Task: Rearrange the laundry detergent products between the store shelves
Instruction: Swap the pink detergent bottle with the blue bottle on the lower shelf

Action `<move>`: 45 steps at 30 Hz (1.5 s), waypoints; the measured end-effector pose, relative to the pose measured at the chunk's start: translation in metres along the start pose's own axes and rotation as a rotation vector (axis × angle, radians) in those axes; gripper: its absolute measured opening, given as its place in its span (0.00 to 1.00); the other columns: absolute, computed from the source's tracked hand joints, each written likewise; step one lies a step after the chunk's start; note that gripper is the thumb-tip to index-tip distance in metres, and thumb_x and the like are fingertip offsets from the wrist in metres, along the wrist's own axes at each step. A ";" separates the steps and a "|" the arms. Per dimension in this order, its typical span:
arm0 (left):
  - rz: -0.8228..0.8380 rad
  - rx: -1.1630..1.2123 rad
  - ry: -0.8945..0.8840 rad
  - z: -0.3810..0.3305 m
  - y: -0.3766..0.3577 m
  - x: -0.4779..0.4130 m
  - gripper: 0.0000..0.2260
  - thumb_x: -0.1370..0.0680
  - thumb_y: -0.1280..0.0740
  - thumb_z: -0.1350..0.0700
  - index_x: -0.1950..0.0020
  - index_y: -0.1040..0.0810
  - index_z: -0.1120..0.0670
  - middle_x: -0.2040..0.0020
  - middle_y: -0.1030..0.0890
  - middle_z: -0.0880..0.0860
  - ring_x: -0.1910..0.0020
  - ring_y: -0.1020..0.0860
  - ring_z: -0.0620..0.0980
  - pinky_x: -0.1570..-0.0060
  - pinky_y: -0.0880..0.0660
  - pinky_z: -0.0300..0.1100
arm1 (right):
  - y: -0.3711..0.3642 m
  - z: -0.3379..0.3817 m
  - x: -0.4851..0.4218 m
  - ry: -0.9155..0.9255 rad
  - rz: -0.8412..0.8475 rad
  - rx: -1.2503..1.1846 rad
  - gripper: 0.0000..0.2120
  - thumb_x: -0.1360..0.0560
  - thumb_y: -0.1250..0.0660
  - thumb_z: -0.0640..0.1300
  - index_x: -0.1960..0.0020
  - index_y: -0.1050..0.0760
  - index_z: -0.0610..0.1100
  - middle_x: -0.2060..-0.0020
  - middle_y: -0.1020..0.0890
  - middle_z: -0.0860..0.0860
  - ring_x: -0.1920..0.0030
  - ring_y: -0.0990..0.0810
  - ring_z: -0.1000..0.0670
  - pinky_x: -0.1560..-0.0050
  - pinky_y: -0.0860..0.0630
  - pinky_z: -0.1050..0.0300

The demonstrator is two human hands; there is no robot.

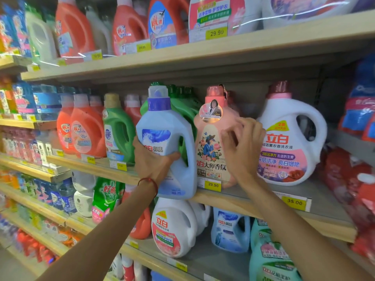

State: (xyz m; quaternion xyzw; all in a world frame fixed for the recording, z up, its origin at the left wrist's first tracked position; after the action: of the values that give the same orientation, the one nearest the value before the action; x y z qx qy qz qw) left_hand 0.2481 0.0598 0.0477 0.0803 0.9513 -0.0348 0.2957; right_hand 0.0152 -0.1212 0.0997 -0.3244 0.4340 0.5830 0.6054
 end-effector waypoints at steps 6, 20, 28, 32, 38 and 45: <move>-0.011 0.018 -0.011 -0.005 0.003 0.009 0.50 0.47 0.16 0.48 0.30 0.34 0.53 0.39 0.21 0.51 0.44 0.20 0.53 0.43 0.20 0.53 | -0.068 0.049 0.040 -0.211 0.564 -0.445 0.09 0.15 0.38 0.52 0.37 0.29 0.50 0.48 0.21 0.57 0.51 0.22 0.68 0.47 0.26 0.67; 0.391 0.307 0.052 -0.017 0.024 0.028 0.45 0.41 0.13 0.61 0.30 0.33 0.56 0.38 0.18 0.53 0.42 0.17 0.52 0.47 0.17 0.52 | -0.058 0.077 0.081 -0.379 0.285 -0.558 0.10 0.19 0.43 0.59 0.53 0.29 0.55 0.62 0.24 0.58 0.63 0.26 0.61 0.54 0.29 0.58; 0.756 0.296 0.093 -0.038 0.052 0.072 0.28 0.32 0.21 0.59 0.34 0.24 0.60 0.44 0.13 0.54 0.48 0.14 0.54 0.52 0.17 0.45 | -0.011 0.069 0.117 -0.454 0.260 -0.628 0.17 0.12 0.45 0.50 0.59 0.32 0.47 0.68 0.31 0.54 0.69 0.32 0.60 0.64 0.31 0.67; 0.778 0.290 0.102 -0.029 0.055 0.110 0.27 0.31 0.23 0.64 0.33 0.25 0.62 0.42 0.14 0.56 0.47 0.14 0.54 0.53 0.17 0.43 | 0.012 0.063 0.149 -0.480 0.345 -0.583 0.15 0.12 0.46 0.47 0.56 0.31 0.48 0.65 0.30 0.53 0.69 0.30 0.63 0.62 0.30 0.70; 0.864 0.217 0.133 0.005 0.057 0.163 0.35 0.31 0.21 0.60 0.27 0.32 0.57 0.36 0.17 0.53 0.39 0.17 0.52 0.42 0.18 0.51 | 0.040 0.054 0.202 -0.535 0.523 -0.468 0.09 0.12 0.47 0.45 0.46 0.29 0.46 0.59 0.24 0.56 0.64 0.25 0.69 0.56 0.29 0.67; 0.894 -0.054 0.090 0.069 0.056 0.193 0.39 0.35 0.17 0.44 0.29 0.31 0.48 0.39 0.17 0.43 0.41 0.18 0.43 0.40 0.20 0.52 | 0.049 0.024 0.253 -0.501 0.729 -0.199 0.13 0.13 0.43 0.45 0.37 0.28 0.37 0.48 0.18 0.40 0.50 0.20 0.43 0.49 0.25 0.48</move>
State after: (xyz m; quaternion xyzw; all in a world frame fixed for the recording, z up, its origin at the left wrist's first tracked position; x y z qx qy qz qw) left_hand 0.1391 0.1327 -0.1199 0.4771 0.8357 0.1245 0.2421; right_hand -0.0434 0.0132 -0.1130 -0.0560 0.3016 0.8576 0.4129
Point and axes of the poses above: each hand's wrist, its own x-axis away from the middle knuckle, its own y-axis out of the back of the hand, z = x × y, the point moved 9 cm from there along -x, towards the middle knuckle
